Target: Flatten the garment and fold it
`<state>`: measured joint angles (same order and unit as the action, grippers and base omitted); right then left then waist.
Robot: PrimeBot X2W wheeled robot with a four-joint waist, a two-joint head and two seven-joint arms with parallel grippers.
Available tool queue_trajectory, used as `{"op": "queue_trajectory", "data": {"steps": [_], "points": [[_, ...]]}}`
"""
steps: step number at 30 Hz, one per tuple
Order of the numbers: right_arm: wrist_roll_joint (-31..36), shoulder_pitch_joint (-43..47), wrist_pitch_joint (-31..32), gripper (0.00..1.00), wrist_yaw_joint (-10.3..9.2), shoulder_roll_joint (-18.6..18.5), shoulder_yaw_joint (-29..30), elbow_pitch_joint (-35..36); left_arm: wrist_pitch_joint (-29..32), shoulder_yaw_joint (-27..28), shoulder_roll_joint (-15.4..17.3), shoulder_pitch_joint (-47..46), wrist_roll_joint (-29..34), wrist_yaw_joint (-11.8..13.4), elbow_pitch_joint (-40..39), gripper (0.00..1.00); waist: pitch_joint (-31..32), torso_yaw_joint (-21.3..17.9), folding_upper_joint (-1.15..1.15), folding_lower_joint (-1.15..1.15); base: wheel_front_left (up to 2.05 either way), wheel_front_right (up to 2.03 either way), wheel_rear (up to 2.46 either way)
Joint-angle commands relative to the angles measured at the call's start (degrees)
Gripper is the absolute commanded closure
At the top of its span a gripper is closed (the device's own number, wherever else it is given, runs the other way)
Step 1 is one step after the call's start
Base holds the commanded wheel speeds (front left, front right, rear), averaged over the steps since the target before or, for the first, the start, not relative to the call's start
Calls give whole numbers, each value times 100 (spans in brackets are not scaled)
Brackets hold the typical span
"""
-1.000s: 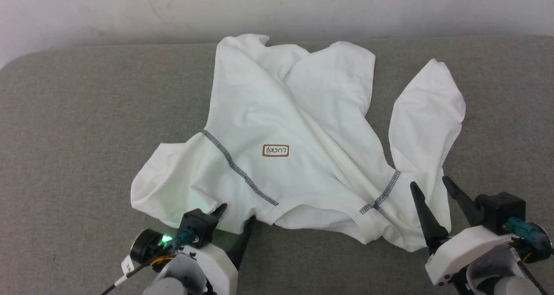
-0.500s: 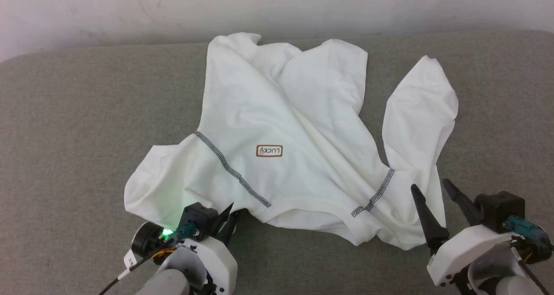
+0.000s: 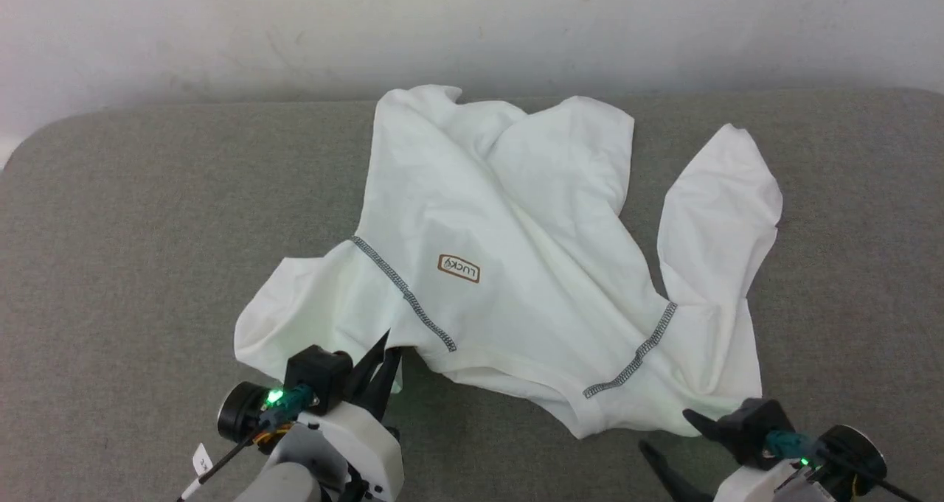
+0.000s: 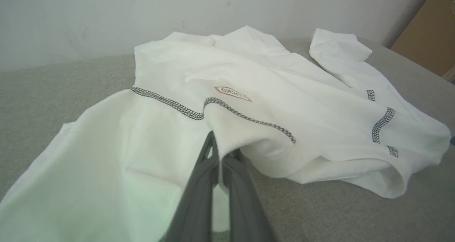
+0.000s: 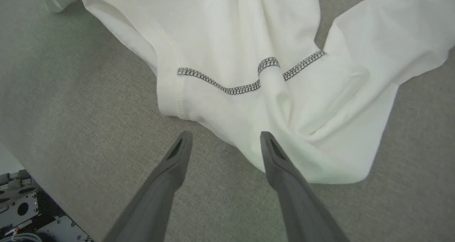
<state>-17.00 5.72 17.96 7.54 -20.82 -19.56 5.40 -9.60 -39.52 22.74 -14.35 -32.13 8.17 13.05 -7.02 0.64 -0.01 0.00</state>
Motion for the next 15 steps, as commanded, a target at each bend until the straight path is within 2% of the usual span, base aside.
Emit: {"op": "queue_trajectory", "data": {"steps": [1, 5, 10, 15], "points": [[63, -27, -2, 0, -5, -124, -149, 59, -29, 28, 12, 69, -31, 38, -45, 100, 18, 31, 1, 0, 0, 0, 0], [349, -358, -127, 0, -5, -354, -682, -91, -11, 4, -2, 111, -55, 63, -124, 100, -7, 73, 1, 0, 0, 0, 0], [816, -973, -151, 0, -5, -469, -1190, -725, 58, -57, -18, 51, -39, 57, -197, 100, -99, 180, 1, 0, 0, 0, 0], [794, -1417, -201, 0, -5, -497, -1649, -1389, 116, -105, -30, -49, -30, 23, -195, 100, -206, 308, 1, 0, 0, 0, 0]]}}
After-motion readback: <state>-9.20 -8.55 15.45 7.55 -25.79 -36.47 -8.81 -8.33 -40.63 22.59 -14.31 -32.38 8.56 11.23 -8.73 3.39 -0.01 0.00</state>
